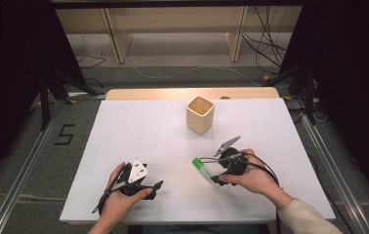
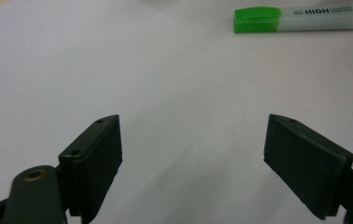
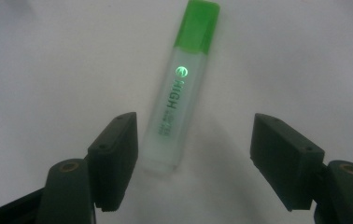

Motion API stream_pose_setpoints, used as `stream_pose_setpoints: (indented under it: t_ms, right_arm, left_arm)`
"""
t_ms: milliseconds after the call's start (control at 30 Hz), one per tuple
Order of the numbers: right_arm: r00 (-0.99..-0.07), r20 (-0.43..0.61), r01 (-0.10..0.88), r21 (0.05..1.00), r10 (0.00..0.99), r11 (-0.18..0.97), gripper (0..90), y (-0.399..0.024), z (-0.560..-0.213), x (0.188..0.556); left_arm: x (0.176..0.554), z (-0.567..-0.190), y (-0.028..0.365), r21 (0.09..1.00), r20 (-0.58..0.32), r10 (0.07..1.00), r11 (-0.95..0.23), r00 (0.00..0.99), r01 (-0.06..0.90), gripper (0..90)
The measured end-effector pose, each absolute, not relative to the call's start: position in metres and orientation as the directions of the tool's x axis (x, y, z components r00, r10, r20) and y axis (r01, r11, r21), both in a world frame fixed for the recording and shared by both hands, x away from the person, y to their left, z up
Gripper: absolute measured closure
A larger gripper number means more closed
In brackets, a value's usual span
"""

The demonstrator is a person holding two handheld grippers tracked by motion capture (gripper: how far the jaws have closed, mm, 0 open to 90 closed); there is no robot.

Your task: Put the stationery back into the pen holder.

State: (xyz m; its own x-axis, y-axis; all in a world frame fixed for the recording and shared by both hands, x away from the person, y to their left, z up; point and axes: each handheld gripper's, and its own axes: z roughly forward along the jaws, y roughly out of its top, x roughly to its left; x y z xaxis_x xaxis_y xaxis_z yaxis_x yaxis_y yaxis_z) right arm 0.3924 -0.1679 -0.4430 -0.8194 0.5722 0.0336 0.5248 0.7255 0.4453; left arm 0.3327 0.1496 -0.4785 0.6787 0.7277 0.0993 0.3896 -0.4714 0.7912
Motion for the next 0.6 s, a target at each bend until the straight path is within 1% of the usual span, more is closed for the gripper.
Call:
stream_pose_setpoints:
  t_ms: [67,133,200,233,267,300,333,367,433,500,600]
  right_arm:
    - [-0.82,0.032,0.526,0.436,0.571,0.73,34.1,-0.165,-0.443,0.393]
    - [-0.814,0.023,0.537,0.407,0.58,0.739,35.5,-0.156,-0.443,0.395]
    - [-0.813,0.018,0.539,0.406,0.583,0.738,36.2,-0.153,-0.442,0.396]
    - [-0.813,0.017,0.535,0.414,0.581,0.736,38.0,-0.153,-0.441,0.396]
    - [-0.816,0.016,0.529,0.424,0.578,0.735,41.9,-0.153,-0.44,0.395]
    - [-0.824,0.018,0.517,0.432,0.566,0.739,41.9,-0.152,-0.438,0.395]
    - [-0.824,0.018,0.517,0.432,0.566,0.739,45.9,-0.152,-0.438,0.395]
    - [-0.835,0.032,0.506,0.438,0.549,0.743,59.1,-0.151,-0.436,0.393]
    - [-0.847,0.05,0.494,0.438,0.529,0.751,68.2,-0.149,-0.437,0.392]
    - [-0.859,0.062,0.481,0.438,0.508,0.76,74.6,-0.146,-0.437,0.39]
    - [-0.876,0.086,0.466,0.404,0.475,0.787,80.3,-0.142,-0.44,0.387]
  left_arm:
    - [0.333,-0.479,0.15,0.791,0.099,0.727,-0.471,0.679,0.39,19.1]
    - [0.333,-0.479,0.15,0.791,0.099,0.727,-0.471,0.679,0.389,19.1]
    - [0.333,-0.478,0.15,0.792,0.097,0.727,-0.47,0.68,0.389,19.2]
    - [0.333,-0.478,0.15,0.792,0.097,0.727,-0.47,0.68,0.389,19.2]
    - [0.333,-0.478,0.151,0.79,0.104,0.724,-0.477,0.682,0.386,19.2]
    - [0.333,-0.478,0.15,0.792,0.101,0.726,-0.473,0.68,0.386,19.3]
    - [0.333,-0.478,0.15,0.792,0.098,0.726,-0.471,0.68,0.388,19.3]
    - [0.333,-0.479,0.15,0.792,0.099,0.726,-0.471,0.681,0.388,19.3]
    - [0.333,-0.478,0.15,0.792,0.099,0.726,-0.472,0.681,0.388,19.4]
    - [0.333,-0.478,0.15,0.789,0.104,0.722,-0.478,0.684,0.385,19.4]
    - [0.333,-0.478,0.15,0.789,0.103,0.722,-0.479,0.685,0.386,19.5]
